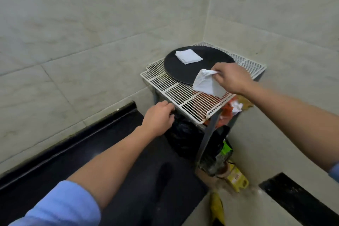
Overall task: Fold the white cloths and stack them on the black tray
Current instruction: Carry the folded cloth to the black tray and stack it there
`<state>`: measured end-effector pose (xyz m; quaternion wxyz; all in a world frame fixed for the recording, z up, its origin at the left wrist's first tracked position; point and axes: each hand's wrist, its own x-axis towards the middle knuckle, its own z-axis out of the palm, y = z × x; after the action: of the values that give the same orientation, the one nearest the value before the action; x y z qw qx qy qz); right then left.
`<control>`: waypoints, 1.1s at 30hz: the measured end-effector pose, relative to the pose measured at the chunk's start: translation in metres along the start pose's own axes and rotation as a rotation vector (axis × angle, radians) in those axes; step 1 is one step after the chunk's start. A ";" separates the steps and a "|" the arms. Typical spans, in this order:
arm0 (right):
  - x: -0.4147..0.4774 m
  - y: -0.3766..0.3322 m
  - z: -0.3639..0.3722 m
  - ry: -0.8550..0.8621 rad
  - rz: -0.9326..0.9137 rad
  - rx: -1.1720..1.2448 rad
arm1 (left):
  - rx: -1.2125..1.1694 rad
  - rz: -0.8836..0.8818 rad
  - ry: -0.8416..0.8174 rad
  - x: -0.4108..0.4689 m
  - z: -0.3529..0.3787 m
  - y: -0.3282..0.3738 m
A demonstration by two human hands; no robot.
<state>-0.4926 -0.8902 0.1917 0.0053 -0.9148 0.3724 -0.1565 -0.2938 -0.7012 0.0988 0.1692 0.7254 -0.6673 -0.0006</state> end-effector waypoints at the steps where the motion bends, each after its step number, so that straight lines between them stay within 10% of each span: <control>1: 0.018 0.008 0.004 -0.002 -0.017 0.013 | -0.006 -0.019 0.017 0.013 0.002 -0.001; 15: 0.238 0.106 0.041 -0.194 -0.378 0.086 | 0.069 -0.362 0.073 0.205 0.038 0.040; 33: 0.324 0.090 0.186 -0.184 -0.442 0.038 | 0.046 -0.508 0.176 0.212 0.078 0.039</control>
<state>-0.2820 -1.1964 0.0951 0.0221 -0.9842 0.1581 -0.0768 -0.3259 -0.9274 0.0821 0.2046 0.8705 -0.4463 0.0352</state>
